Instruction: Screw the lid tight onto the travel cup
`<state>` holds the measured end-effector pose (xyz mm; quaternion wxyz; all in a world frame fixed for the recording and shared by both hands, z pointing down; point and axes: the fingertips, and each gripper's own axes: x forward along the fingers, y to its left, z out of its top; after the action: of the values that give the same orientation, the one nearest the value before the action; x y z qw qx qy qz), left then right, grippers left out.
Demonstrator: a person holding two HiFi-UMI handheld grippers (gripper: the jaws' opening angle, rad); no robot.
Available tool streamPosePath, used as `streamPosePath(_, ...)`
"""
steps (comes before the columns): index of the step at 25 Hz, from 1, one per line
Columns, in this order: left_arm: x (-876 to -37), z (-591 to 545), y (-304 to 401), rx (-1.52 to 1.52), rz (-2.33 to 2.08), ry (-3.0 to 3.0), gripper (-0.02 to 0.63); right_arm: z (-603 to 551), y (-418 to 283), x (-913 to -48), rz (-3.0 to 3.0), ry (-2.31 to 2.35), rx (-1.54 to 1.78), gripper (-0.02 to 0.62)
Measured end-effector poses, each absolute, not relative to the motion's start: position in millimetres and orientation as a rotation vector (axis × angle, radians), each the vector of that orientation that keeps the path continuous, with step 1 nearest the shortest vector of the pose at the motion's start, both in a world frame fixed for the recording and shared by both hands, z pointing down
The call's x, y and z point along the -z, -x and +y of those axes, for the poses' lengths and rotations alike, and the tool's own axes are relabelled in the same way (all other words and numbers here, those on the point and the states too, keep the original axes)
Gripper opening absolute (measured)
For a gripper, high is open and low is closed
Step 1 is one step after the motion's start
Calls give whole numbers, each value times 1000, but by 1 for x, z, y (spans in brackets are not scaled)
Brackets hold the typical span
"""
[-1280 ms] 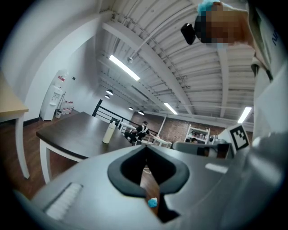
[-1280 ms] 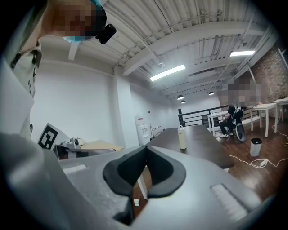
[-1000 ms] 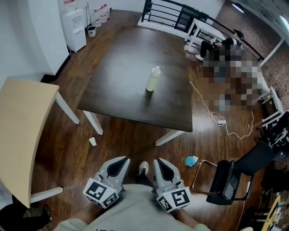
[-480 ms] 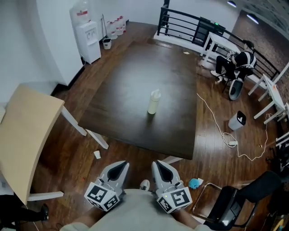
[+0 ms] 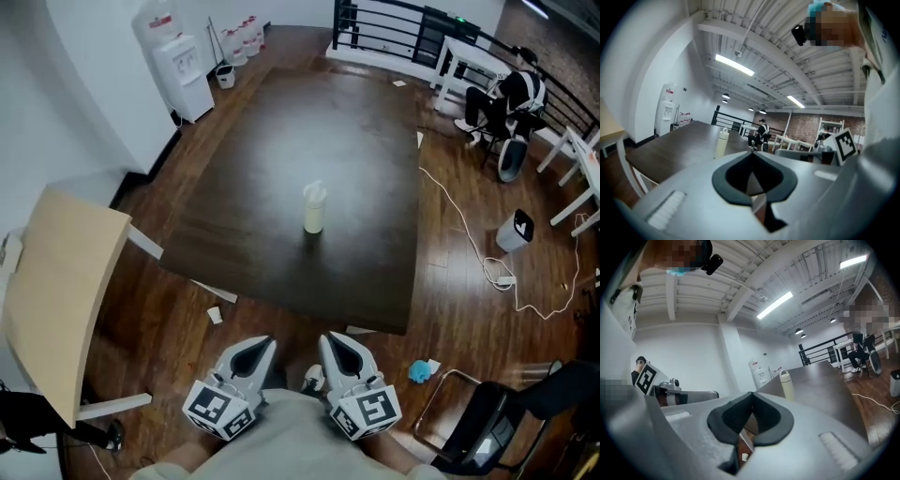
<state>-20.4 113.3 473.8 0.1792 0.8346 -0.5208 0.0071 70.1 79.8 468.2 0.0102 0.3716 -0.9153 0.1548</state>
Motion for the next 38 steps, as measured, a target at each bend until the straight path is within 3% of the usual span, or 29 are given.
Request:
streamPosePath(16,-466,-5,62,80,-1269,-2452,2,-17,-46,-465,-2712,-1366,-401,0)
streamPosePath(31,-494,-43,127,32,-1325,-2365,2,-134,-18,-564,-2488,-1288,-404,305)
streamPosePath(38,-510,-46,131,-38,-1453,-2231,2,-177,-14,-603,-2489,-1194,-439,344)
